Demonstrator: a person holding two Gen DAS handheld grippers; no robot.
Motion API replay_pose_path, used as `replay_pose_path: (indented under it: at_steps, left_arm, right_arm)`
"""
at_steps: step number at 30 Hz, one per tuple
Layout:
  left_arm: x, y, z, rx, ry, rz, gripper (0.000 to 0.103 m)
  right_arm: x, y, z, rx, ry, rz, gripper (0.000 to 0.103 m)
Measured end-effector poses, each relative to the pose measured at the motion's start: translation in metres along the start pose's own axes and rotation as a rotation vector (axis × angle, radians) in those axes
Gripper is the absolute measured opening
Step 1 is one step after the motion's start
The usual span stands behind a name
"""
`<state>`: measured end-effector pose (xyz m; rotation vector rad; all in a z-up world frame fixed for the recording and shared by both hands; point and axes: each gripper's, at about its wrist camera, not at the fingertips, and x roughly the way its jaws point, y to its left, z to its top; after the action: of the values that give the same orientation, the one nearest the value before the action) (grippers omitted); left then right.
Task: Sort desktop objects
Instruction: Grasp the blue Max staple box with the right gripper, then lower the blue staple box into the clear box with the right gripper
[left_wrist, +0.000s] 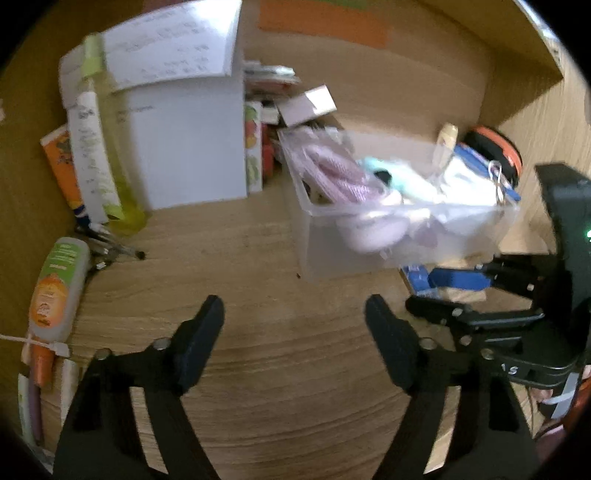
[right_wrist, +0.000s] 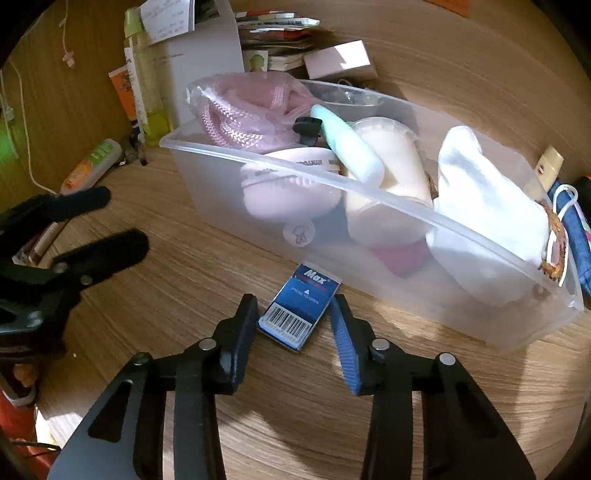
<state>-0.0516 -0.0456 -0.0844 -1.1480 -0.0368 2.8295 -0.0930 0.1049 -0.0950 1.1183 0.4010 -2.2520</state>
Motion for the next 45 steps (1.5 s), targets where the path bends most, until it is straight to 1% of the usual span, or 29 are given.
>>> replay_pose_path:
  at_steps: [5,6,7,9,11,13,16,17,22,26,28,32,36,38,42,45]
  left_arm:
    - [0.012,-0.005,-0.001,0.037,0.067,-0.010,0.052]
    - [0.014,-0.006,-0.001,0.042,0.078,0.003,0.051]
    - [0.016,-0.006,-0.002,0.045,0.087,0.000,0.050]
    - [0.019,-0.007,-0.002,0.055,0.100,-0.003,0.041]
    - [0.023,-0.010,-0.003,0.071,0.122,-0.006,0.029]
    - [0.025,-0.013,-0.004,0.086,0.128,-0.001,0.027]
    - [0.025,-0.014,-0.005,0.098,0.129,-0.002,0.018]
    - [0.025,-0.014,-0.005,0.099,0.128,-0.003,0.014]
    - [0.021,-0.015,-0.003,0.099,0.118,0.031,0.013]
    - [0.010,-0.021,0.003,0.113,0.074,0.056,0.013]
    - [0.002,-0.026,0.008,0.116,0.049,0.053,0.013]
    - [-0.009,-0.034,0.022,0.123,0.006,0.048,0.013]
    - [-0.020,-0.037,0.041,0.107,-0.040,0.012,0.013]
    - [-0.025,-0.040,0.050,0.100,-0.065,-0.008,0.013]
    - [-0.031,-0.043,0.072,0.096,-0.118,-0.028,0.013]
    - [-0.027,-0.044,0.085,0.091,-0.128,-0.045,0.013]
  right_arm:
    - [-0.005,-0.005,-0.004,0.001,0.006,0.011,0.029]
    - [-0.007,-0.006,-0.006,0.002,0.004,0.014,0.028]
    - [-0.008,-0.008,-0.007,0.002,0.004,0.016,0.027]
    - [-0.011,-0.011,-0.010,0.007,0.002,0.026,0.026]
    - [-0.014,-0.016,-0.013,0.028,-0.002,0.058,0.025]
    - [-0.018,-0.017,-0.014,0.032,-0.012,0.068,0.025]
    - [-0.027,-0.018,-0.016,0.038,-0.049,0.087,0.025]
    - [-0.031,-0.019,-0.016,0.039,-0.060,0.094,0.025]
    - [-0.054,-0.026,-0.017,0.057,-0.128,0.137,0.025]
    - [-0.077,-0.034,-0.012,0.065,-0.196,0.161,0.025]
    - [-0.088,-0.041,-0.008,0.077,-0.233,0.185,0.025]
    - [-0.105,-0.055,0.001,0.097,-0.293,0.194,0.025]
    - [-0.113,-0.071,0.011,0.118,-0.340,0.184,0.025]
    - [-0.113,-0.079,0.017,0.132,-0.353,0.176,0.025]
    - [-0.105,-0.097,0.028,0.165,-0.341,0.171,0.025]
    - [-0.098,-0.105,0.037,0.176,-0.340,0.160,0.025]
